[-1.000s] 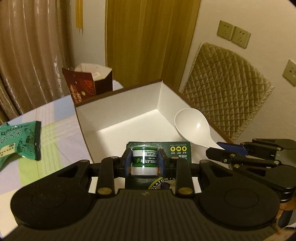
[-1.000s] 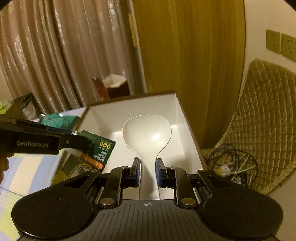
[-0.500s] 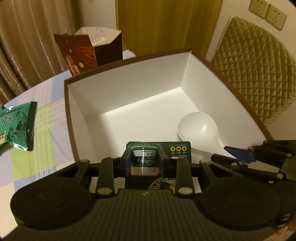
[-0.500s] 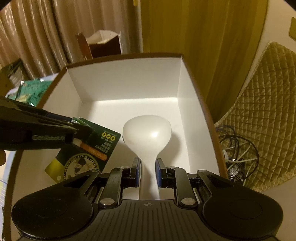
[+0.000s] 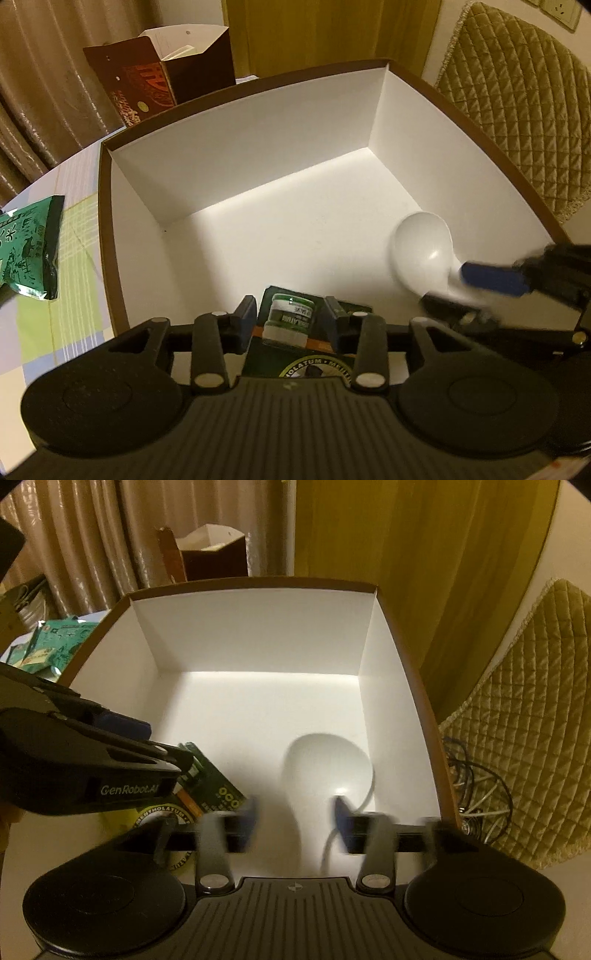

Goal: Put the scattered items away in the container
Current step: 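Open both grippers to drop the ladle and ointment card into the box, then withdraw both tools back toward the remaining items on the table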

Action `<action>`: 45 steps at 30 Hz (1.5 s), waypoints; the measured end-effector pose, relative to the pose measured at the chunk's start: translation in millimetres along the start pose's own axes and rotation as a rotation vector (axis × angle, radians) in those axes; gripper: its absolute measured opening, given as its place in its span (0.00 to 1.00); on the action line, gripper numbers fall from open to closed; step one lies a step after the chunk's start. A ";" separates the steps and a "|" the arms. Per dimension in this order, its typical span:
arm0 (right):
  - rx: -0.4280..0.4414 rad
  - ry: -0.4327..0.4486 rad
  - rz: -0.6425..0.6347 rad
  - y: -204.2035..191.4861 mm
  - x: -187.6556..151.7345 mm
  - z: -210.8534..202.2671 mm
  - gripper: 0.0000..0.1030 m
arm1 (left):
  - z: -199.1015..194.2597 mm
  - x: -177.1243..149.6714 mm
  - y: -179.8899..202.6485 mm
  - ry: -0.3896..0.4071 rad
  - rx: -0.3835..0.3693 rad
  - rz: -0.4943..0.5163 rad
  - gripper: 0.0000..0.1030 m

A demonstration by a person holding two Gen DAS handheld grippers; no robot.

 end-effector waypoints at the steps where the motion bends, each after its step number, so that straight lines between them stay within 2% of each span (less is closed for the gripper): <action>1: 0.016 0.002 -0.002 -0.7 -1.9 -2.5 0.51 | -1.0 -0.1 0.0 0.002 -0.007 0.001 0.37; 2: 0.018 0.004 -0.007 -2.2 -2.9 -4.4 0.54 | -3.1 -0.2 0.5 0.003 -0.015 0.002 0.41; 7: 0.050 0.011 -0.022 -6.4 -6.1 -19.7 0.63 | -14.4 -5.3 3.4 0.017 -0.033 0.020 0.44; 9: 0.068 0.005 -0.033 -8.0 -7.8 -26.8 0.73 | -20.7 -7.3 3.6 0.023 -0.050 0.015 0.46; 12: 0.066 0.038 -0.055 -11.5 -12.7 -43.5 0.85 | -32.5 -10.5 6.2 0.038 -0.064 0.016 0.54; 13: 0.071 0.046 -0.057 -12.1 -14.4 -49.1 0.87 | -36.5 -11.4 7.6 0.042 -0.059 0.017 0.62; 14: 0.078 0.053 -0.054 -12.4 -16.2 -54.6 0.89 | -41.8 -13.7 9.0 0.051 -0.054 0.018 0.67; 18: 0.107 0.078 -0.024 -11.6 -26.2 -75.1 0.98 | -59.5 -23.2 9.8 0.068 -0.059 0.012 0.69; 25: 0.112 0.071 -0.018 -17.5 -44.7 -96.3 0.98 | -84.6 -42.4 8.1 0.069 -0.020 -0.014 0.77; 29: 0.115 0.070 -0.027 -22.4 -53.1 -106.7 0.98 | -103.7 -54.8 9.3 0.081 -0.033 -0.034 0.78; 34: 0.114 0.089 -0.037 -29.4 -59.9 -121.4 0.98 | -133.0 -68.1 12.6 0.121 -0.011 -0.046 0.80; 45: 0.119 0.119 -0.067 -48.0 -80.9 -153.6 0.98 | -182.4 -107.1 14.7 0.155 0.029 -0.080 0.83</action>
Point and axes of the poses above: each gripper's, at about its wrist camera, not at the fingertips, and z roughly the way its jaws point, y to its right, x to its top, the point moved 1 cm from there along z, roughly the way its jaws point, and after that the axes turned 6 degrees about z, right-handed, at the moved point
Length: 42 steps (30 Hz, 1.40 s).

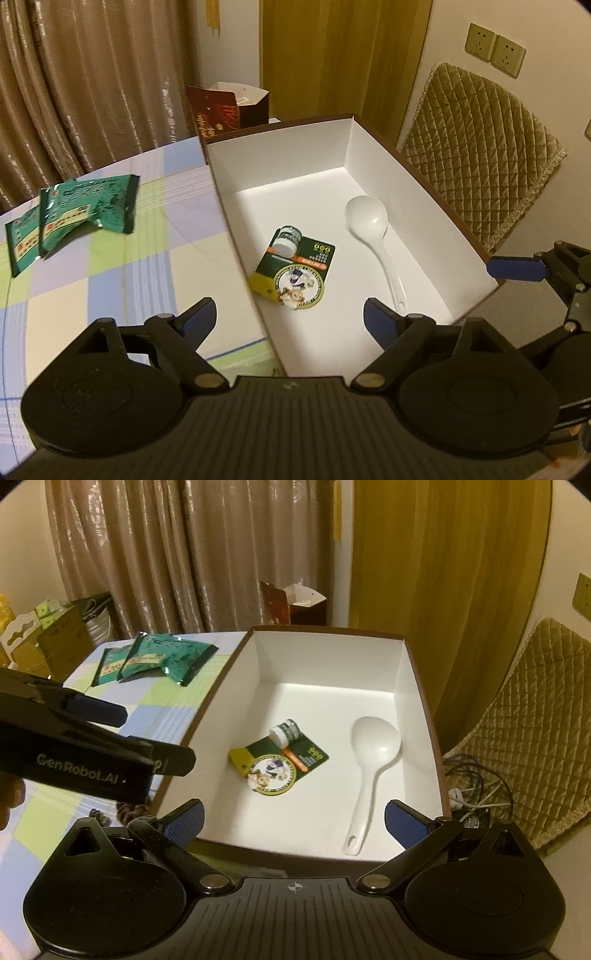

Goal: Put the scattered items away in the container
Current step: 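Withdraw both tools back toward the remaining items on the table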

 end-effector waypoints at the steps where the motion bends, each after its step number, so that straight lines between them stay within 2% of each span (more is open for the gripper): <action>1: 0.001 0.002 -0.001 -1.9 -1.3 -2.2 0.98 | -4.5 -3.6 0.2 0.002 0.004 -0.003 0.84; 12: 0.006 0.019 0.014 -23.6 -26.2 -33.0 0.98 | -44.4 -43.6 -4.5 -0.006 0.015 -0.029 0.86; 23: -0.023 0.037 0.059 -51.8 -57.3 -62.2 0.98 | -84.1 -76.7 -18.0 0.023 0.007 -0.020 0.88; 34: 0.002 0.047 0.057 -77.1 -82.5 -77.5 0.98 | -114.3 -116.6 -37.0 0.036 0.012 -0.024 0.90; 42: 0.024 0.053 0.049 -83.8 -99.8 -80.3 0.98 | -117.3 -159.4 -54.3 -0.016 0.003 -0.039 0.90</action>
Point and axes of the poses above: each gripper's, at about its wrist camera, not at the fingertips, and z roughly the way its jaws point, y to its right, x to its top, the point moved 1 cm from there along z, roughly the way its jaws point, and after that the axes turned 6 degrees about z, right-handed, at the moved point
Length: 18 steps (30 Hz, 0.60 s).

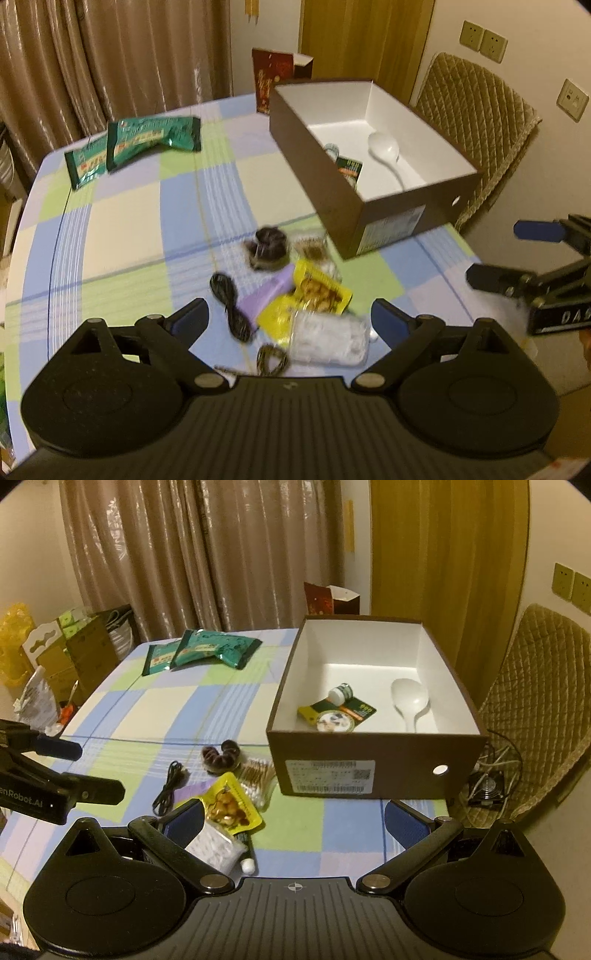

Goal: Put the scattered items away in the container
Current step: 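Withdraw both tools back toward the remaining items on the table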

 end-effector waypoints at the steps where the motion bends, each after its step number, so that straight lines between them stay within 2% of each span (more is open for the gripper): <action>1: 0.004 -0.003 -0.003 -0.7 -2.7 0.6 0.98 | 0.6 -4.0 -2.4 -0.006 0.000 -0.005 0.90; 8: 0.042 -0.050 -0.024 -8.1 -23.5 12.0 0.98 | 4.9 -28.8 -15.9 -0.021 -0.002 -0.019 0.90; 18: 0.104 -0.131 -0.137 -26.8 -57.1 38.0 0.98 | 29.6 -58.1 -33.4 -0.098 0.004 -0.038 0.89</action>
Point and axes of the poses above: each gripper's, at about its wrist camera, not at the fingertips, and z roughly the way its jaws point, y to its right, x to its top, the point moved 1 cm from there along z, roughly the way its jaws point, and after that the axes turned 6 degrees about z, right-handed, at the moved point
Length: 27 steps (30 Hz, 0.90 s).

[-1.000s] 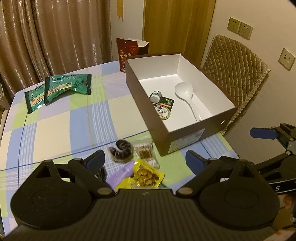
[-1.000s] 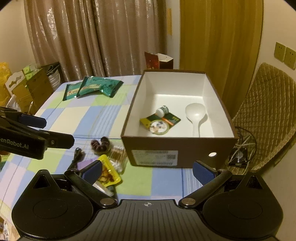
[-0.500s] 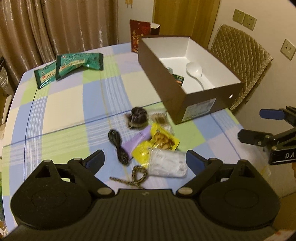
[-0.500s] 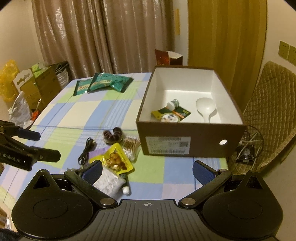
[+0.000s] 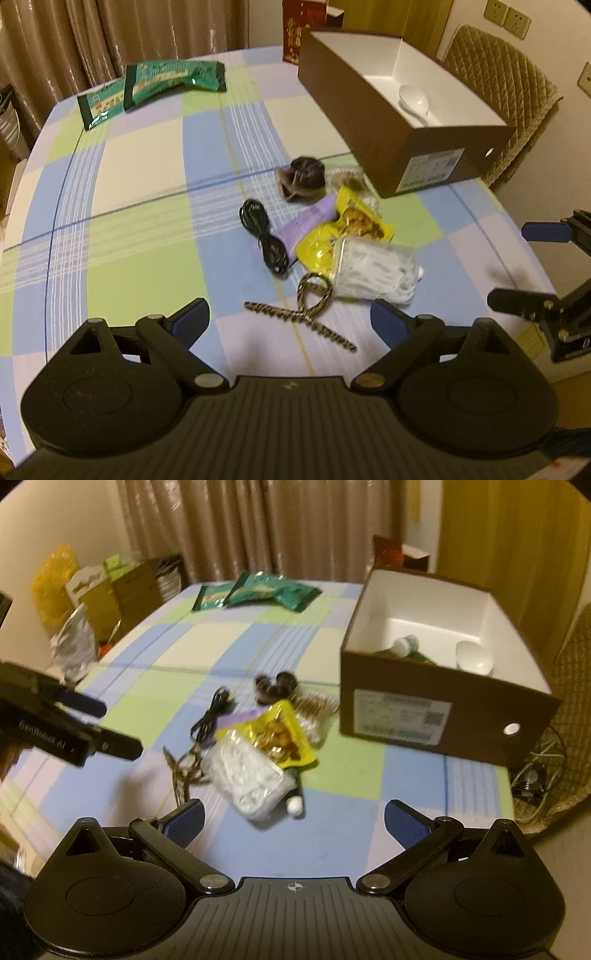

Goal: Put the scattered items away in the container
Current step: 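Withdraw both tools back toward the remaining items on the table, then grasp the leopard-print hair clip with the left gripper and lift it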

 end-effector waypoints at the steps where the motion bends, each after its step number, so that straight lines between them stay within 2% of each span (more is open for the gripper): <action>1: -0.001 -0.012 -0.004 -0.5 -2.2 3.5 0.98 | 3.1 -1.0 -0.8 -0.005 0.000 0.002 0.89; 9: -0.024 -0.066 0.034 15.2 -8.7 19.3 0.98 | 34.5 -9.4 1.3 -0.058 -0.044 -0.006 0.81; 15: -0.044 -0.090 0.064 31.6 -9.1 25.5 0.98 | 66.5 -7.5 9.4 -0.107 -0.040 -0.009 0.68; 18: -0.045 -0.092 0.070 38.1 -7.9 27.2 0.98 | 79.1 -9.0 10.9 -0.138 -0.038 -0.013 0.58; 24: -0.029 -0.103 0.067 43.1 -5.7 33.1 0.98 | 84.3 -14.7 5.7 -0.153 -0.031 -0.026 0.21; 26: -0.024 -0.111 0.059 43.1 -4.9 37.3 0.98 | 82.7 -17.1 1.4 -0.154 -0.028 -0.035 0.04; 27: -0.023 -0.114 0.055 42.8 -4.1 39.8 0.98 | 81.3 -18.9 -1.1 -0.154 -0.026 -0.037 0.04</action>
Point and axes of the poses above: each gripper's, at about its wrist camera, not at the fingertips, and z roughly the way its jaws point, y to its right, x to its top, the point moved 1 cm from there along z, roughly the way its jaws point, and after that the axes turned 6 degrees about z, right-handed, at the moved point
